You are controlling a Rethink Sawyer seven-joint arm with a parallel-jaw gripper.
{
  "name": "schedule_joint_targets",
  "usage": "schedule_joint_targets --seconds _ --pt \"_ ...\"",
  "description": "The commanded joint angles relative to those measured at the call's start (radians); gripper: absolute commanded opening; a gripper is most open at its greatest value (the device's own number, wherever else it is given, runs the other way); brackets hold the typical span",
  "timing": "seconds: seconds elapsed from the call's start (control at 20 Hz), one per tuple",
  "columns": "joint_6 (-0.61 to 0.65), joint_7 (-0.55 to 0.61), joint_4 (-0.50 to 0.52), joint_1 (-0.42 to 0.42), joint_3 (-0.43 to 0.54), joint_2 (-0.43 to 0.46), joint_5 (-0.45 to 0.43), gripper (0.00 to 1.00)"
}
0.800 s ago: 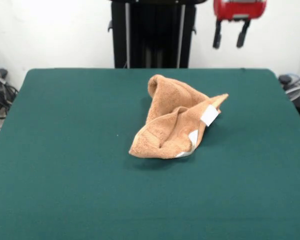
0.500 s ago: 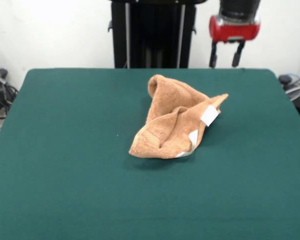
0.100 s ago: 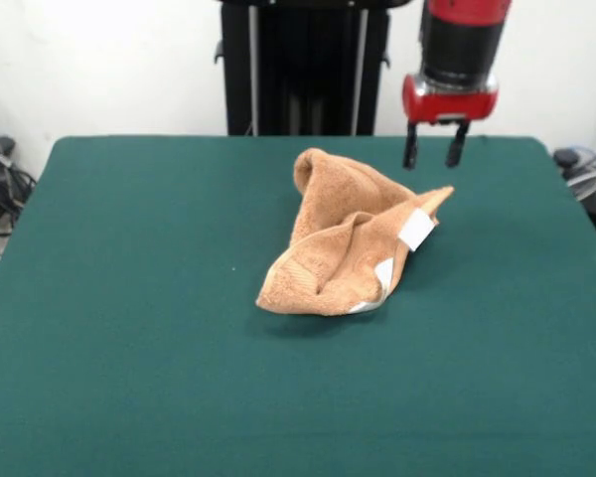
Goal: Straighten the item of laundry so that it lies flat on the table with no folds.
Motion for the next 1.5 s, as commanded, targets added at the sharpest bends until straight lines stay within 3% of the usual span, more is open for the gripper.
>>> schedule_joint_targets --seconds 0.05,0.4,1.5 --pt "-0.081 0.144 -0.089 -0.015 0.006 0.113 -0.026 1.0" --pt "-0.134 0.151 -0.106 -0.007 -0.001 0.16 -0.026 1.0" --pt "-0.08 0.155 -0.11 0.018 0.012 0.106 0.011 1.0"
